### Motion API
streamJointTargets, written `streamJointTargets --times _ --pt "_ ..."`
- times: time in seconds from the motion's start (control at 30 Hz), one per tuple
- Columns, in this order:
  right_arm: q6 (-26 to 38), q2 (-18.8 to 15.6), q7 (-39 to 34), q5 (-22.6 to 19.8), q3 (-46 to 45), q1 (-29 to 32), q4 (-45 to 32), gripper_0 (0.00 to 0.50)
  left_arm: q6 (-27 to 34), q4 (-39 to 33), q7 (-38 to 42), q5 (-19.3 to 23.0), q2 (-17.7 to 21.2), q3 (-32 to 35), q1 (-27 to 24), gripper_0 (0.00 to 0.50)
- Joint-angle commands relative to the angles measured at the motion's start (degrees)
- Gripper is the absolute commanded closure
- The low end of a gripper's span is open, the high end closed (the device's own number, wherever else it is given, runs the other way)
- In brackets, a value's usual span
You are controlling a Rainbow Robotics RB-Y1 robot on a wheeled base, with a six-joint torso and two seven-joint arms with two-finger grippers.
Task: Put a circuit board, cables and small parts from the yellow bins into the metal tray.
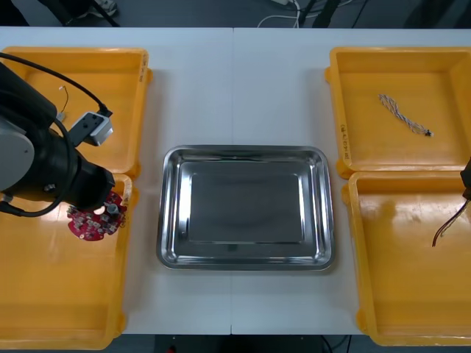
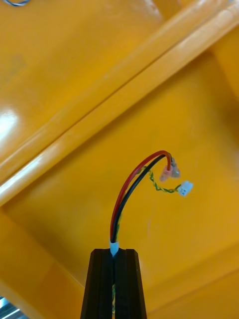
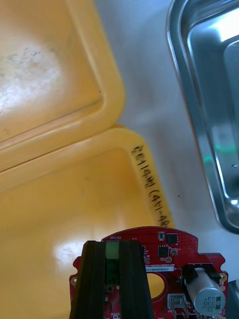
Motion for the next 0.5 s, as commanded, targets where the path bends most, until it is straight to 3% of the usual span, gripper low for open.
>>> streamJointTargets --times 0.03,0.5 --pt "0.29 -0.06 2.81 -1.28 -1.75 -1.7 -2.87 0.5 0.45 -1.8 6.77 -3.01 -3.43 -3.55 -3.76 0.5" --pt "0.29 -7.71 6.23 -8.31 -2.19 -1.96 -3.22 0.5 -3.12 0.57 9.5 -8.2 -9.31 -14.8 -8.15 0.5"
